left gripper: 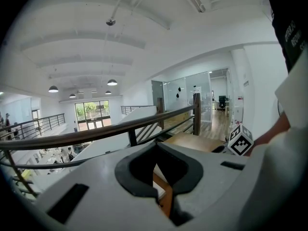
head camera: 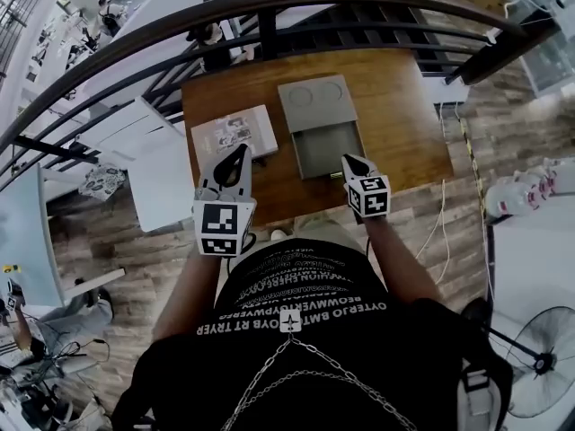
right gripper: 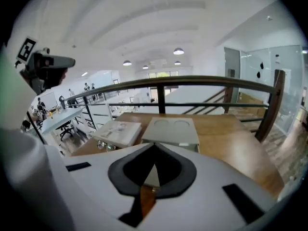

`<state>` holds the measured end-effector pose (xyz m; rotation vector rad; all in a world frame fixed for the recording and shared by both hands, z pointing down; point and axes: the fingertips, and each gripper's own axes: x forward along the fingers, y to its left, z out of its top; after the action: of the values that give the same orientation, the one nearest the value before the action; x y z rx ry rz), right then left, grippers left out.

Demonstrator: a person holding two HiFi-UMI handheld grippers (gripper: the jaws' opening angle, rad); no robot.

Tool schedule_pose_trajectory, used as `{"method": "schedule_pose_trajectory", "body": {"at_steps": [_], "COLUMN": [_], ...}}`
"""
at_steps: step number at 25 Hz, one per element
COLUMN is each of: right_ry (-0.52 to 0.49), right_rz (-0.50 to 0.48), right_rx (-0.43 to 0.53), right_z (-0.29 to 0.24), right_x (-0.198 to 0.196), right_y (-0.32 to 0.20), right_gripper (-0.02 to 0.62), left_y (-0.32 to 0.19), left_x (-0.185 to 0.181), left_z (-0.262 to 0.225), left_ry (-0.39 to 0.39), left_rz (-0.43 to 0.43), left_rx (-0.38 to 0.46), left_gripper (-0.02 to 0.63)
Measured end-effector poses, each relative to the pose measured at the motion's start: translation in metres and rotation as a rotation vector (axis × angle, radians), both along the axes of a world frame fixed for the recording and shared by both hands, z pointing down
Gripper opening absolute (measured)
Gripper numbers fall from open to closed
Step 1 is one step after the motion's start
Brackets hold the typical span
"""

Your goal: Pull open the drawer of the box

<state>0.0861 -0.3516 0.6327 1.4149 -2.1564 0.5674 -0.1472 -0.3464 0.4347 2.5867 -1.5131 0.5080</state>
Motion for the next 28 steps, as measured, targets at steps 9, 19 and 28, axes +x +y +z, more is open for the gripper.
{"method": "schedule_pose_trajectory", "body": {"at_steps": [9, 19, 28], "right_ry": [-0.012, 0.008, 0.053], "right_rz": [-0.082, -0.111, -0.083], "right_rx": [0.329, 0.411, 0.394], "right_z": [-0.166, -0.225, -0.215], "right_x": [-0.032, -0.054, -0.047], "right_y": [-0.002, 0.038, 0.042], "right_gripper": [-0.005, -0.003, -0.003], "left_y": [0.019, 0.038, 0.035], "left_x": [0.004, 0.003, 0.011], "left_z": [-0.027, -0.032, -0.029], "left_ry": [0.071, 0.102, 0.124], "left_rz": [0.023, 0.068, 0.091], "left_rx": [0.055, 0.073, 0.058], "left_gripper": [0.006, 0.006, 0.006]}}
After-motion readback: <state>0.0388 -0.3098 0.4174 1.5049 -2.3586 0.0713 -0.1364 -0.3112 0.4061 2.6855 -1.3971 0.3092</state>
